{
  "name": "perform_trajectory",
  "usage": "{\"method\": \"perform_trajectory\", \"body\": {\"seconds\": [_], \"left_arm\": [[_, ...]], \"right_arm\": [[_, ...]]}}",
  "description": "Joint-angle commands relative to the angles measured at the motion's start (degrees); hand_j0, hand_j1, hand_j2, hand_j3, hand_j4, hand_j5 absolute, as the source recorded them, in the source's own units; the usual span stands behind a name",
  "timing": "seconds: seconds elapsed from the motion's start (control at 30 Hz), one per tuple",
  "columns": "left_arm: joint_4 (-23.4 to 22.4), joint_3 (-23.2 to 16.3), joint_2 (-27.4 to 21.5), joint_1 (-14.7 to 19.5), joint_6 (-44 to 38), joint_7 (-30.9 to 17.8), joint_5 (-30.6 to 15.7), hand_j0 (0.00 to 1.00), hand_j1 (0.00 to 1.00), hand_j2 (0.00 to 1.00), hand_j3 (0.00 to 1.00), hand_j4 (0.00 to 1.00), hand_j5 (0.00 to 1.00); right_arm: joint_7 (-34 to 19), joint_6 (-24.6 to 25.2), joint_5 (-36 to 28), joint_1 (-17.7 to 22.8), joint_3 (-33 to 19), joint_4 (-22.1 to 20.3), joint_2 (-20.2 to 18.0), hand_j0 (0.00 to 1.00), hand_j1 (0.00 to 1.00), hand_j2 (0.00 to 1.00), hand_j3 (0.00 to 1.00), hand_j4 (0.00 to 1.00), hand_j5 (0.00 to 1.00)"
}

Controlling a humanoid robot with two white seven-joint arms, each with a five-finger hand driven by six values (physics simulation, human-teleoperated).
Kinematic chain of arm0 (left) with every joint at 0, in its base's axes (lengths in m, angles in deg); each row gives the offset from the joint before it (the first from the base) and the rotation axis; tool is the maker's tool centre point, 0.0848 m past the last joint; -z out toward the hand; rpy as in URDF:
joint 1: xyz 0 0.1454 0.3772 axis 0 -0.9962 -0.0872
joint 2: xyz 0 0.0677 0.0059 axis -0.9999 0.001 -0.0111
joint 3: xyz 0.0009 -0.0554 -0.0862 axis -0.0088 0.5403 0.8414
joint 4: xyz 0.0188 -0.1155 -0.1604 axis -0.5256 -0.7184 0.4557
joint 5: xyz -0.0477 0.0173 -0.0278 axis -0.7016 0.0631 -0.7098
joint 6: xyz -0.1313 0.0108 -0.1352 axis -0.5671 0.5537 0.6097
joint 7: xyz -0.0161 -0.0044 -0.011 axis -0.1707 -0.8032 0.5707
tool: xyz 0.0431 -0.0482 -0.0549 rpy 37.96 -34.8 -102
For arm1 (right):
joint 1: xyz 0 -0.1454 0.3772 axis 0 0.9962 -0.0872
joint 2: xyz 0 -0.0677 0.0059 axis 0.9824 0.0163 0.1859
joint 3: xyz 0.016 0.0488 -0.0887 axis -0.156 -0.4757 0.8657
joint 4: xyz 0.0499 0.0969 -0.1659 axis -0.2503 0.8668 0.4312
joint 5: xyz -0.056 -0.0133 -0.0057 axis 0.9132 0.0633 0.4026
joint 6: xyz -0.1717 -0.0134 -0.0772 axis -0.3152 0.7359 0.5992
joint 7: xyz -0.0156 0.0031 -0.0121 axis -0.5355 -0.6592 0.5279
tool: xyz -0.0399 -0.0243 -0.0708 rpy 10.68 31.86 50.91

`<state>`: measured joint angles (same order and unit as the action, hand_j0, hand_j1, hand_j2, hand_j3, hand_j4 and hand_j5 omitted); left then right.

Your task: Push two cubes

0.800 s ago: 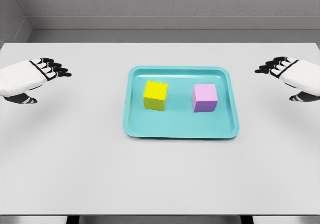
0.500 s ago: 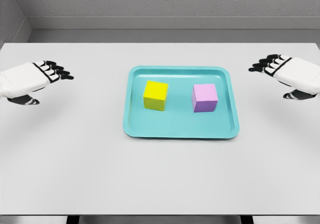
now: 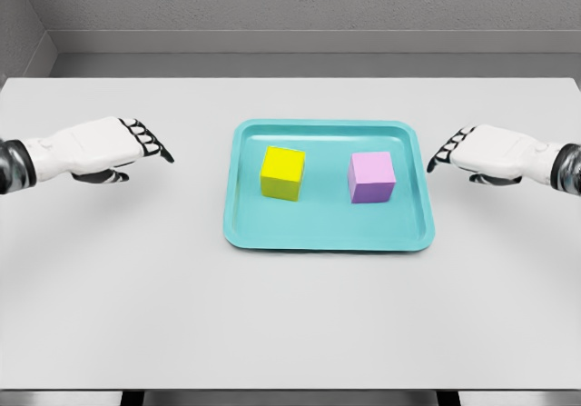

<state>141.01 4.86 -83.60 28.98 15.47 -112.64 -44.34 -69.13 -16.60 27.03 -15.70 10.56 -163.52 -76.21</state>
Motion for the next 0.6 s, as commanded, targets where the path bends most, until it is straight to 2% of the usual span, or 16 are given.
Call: {"method": "perform_trajectory", "body": {"seconds": [0.0, 0.03, 0.2, 0.27, 0.33, 0.4, 0.57], "left_arm": [[-0.1, -1.7, 1.3, 0.3, -0.1, -0.9, 0.0, 0.75, 0.75, 0.75, 0.75, 0.75, 0.75], [-0.2, -2.7, 2.0, 1.2, -0.1, -1.0, 0.0, 0.75, 0.75, 0.75, 0.75, 0.75, 0.75], [-0.9, -2.9, 2.8, 2.5, -0.1, -1.0, 0.1, 0.75, 0.75, 0.75, 0.75, 0.75, 0.75], [-2.1, -5.4, 3.9, 5.1, -0.1, -2.3, 0.0, 0.75, 0.75, 0.75, 0.75, 0.75, 0.75], [-2.9, -5.7, 5.6, 5.9, -0.1, -2.4, 0.1, 0.75, 0.75, 0.75, 0.75, 0.75, 0.75], [-3.9, -8.1, 6.7, 8.1, -0.1, -2.4, 0.4, 0.75, 0.75, 0.75, 0.75, 0.75, 0.75], [-4.6, -10.3, 9.3, 10.0, -0.1, -3.1, 0.5, 0.75, 0.75, 0.75, 0.75, 0.75, 0.75]], "right_arm": [[-0.1, 0.2, -0.1, 0.0, 0.0, 0.7, 1.1, 0.65, 0.65, 0.65, 0.65, 0.65, 0.65], [-0.1, 0.2, -0.1, 0.0, -0.1, 0.6, 1.2, 0.65, 0.65, 0.65, 0.65, 0.65, 0.65], [-0.1, 0.2, -0.6, 0.1, -0.3, -0.1, 1.2, 0.65, 0.65, 0.65, 0.65, 0.65, 0.65], [-0.1, 0.2, -0.6, 0.0, -0.3, -1.1, 1.3, 0.65, 0.65, 0.65, 0.65, 0.65, 0.65], [-0.1, 0.2, -0.5, 0.1, -0.2, -2.4, 1.7, 0.65, 0.65, 0.65, 0.65, 0.65, 0.65], [-0.1, 0.2, -0.5, 0.2, 0.1, -2.5, 2.0, 0.65, 0.65, 0.65, 0.65, 0.65, 0.65], [-0.1, 0.2, -0.4, 0.1, 0.3, -2.6, 2.1, 0.65, 0.65, 0.65, 0.65, 0.65, 0.65]]}}
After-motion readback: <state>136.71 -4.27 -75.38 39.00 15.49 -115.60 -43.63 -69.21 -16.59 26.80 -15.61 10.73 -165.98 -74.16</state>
